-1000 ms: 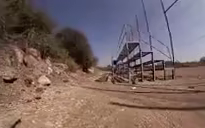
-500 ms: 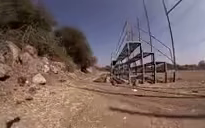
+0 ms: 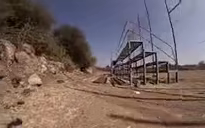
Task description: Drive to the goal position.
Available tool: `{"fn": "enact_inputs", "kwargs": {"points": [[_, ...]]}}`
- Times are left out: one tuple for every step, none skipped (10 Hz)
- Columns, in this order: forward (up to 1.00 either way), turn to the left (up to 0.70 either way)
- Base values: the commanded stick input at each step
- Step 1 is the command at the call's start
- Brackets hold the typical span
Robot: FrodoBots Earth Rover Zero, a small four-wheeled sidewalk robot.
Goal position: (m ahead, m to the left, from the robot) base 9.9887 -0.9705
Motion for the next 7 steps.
{"fn": "enact_inputs", "kwargs": {"points": [[0.5,0.0],[0.5,0.0],[0.5,0.0],[0.5,0.0],[0.5,0.0],[0.5,0.0],[0.5,0.0]]}}
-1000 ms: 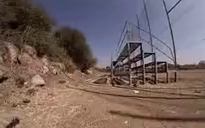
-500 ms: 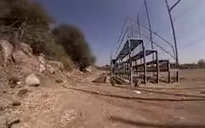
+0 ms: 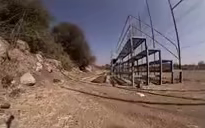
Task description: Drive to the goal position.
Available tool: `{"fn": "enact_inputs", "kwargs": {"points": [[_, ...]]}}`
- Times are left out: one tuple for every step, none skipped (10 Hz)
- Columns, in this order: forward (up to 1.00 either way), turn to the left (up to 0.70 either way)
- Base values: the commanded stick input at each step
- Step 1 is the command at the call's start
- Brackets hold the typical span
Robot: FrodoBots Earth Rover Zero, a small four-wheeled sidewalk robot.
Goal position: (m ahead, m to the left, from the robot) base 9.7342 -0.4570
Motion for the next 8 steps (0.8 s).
{"fn": "enact_inputs", "kwargs": {"points": [[0.5,0.0],[0.5,0.0],[0.5,0.0],[0.5,0.0],[0.5,0.0],[0.5,0.0],[0.5,0.0],[0.5,0.0]]}}
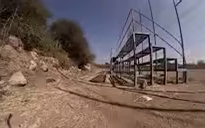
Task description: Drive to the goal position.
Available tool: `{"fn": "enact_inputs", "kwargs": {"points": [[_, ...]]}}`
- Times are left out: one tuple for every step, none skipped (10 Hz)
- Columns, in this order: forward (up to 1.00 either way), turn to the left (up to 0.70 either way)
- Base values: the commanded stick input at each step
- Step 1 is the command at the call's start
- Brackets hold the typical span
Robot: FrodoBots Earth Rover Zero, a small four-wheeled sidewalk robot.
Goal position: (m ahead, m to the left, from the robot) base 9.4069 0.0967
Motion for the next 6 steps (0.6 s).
{"fn": "enact_inputs", "kwargs": {"points": [[0.5,0.0],[0.5,0.0],[0.5,0.0],[0.5,0.0],[0.5,0.0],[0.5,0.0]]}}
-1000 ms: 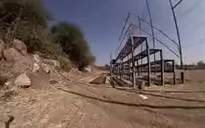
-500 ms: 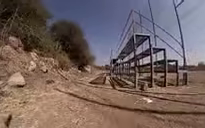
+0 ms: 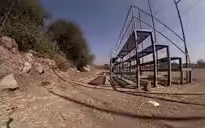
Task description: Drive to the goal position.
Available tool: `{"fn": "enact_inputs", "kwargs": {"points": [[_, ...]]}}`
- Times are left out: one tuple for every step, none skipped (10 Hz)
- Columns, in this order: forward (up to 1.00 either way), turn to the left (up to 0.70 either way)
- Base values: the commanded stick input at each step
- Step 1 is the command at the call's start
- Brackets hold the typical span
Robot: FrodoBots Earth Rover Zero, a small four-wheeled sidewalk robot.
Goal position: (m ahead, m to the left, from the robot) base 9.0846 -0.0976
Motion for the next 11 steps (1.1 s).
{"fn": "enact_inputs", "kwargs": {"points": [[0.5,0.0],[0.5,0.0],[0.5,0.0],[0.5,0.0],[0.5,0.0],[0.5,0.0],[0.5,0.11],[0.5,0.5],[0.5,0.5],[0.5,0.5],[0.5,0.3]]}}
